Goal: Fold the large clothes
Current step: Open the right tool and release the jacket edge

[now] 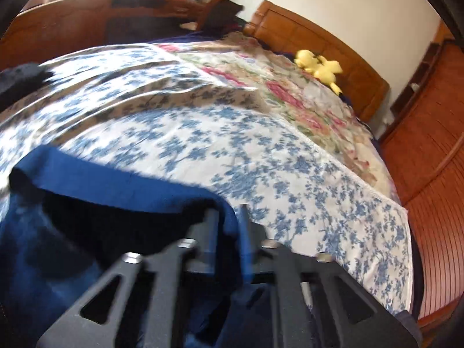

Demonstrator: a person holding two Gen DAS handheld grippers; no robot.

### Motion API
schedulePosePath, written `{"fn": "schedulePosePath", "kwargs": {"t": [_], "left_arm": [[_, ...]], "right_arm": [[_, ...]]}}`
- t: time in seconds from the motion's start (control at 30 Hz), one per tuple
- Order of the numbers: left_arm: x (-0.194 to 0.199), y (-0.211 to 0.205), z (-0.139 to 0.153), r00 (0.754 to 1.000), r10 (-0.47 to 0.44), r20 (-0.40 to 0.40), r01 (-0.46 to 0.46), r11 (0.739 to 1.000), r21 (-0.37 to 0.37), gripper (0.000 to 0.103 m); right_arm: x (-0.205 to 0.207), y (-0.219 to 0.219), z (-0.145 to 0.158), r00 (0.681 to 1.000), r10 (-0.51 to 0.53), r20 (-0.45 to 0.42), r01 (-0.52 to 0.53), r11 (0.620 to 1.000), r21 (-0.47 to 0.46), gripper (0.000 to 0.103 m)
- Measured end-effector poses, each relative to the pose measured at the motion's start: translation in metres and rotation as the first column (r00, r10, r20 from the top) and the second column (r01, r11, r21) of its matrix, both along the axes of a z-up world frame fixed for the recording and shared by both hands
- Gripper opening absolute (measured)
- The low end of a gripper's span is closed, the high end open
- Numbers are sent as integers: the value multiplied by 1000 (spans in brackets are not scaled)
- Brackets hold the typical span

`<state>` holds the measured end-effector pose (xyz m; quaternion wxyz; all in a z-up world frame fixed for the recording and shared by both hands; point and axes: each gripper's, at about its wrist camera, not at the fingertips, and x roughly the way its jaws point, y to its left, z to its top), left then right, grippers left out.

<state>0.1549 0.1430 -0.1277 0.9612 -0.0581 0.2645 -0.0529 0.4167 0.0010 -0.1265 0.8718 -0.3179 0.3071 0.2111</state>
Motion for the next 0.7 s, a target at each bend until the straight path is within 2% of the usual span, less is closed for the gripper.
{"fn": "schedulePosePath", "kwargs": {"t": [0.07,0.2,0.37,0.47,0.53,0.7], "left_arm": [[1,-2,0,1000,-6,0,6,1000,3,40],[3,-2,-2,1000,-5,-5,5,1000,2,40],[4,-2,-2,1000,3,-13,-3,1000,4,40],[5,-2,-1,1000,7,-22,-7,1000,9,40],[7,-3,2,1000,8,-28,-7,1000,20,40],[19,-1,7,998,13,-58,-10,999,40,40]], "right_arm": [[2,-2,6,999,-26,41,26,1000,5,29],[-3,-17,15,999,-33,33,32,999,30,34],[-34,-60,15,999,20,-51,-16,995,95,38],[-61,-94,5,995,32,-92,-23,994,107,42],[-78,-119,0,994,12,-110,2,993,119,47],[-107,-189,-2,989,-59,-136,80,985,155,50]]}}
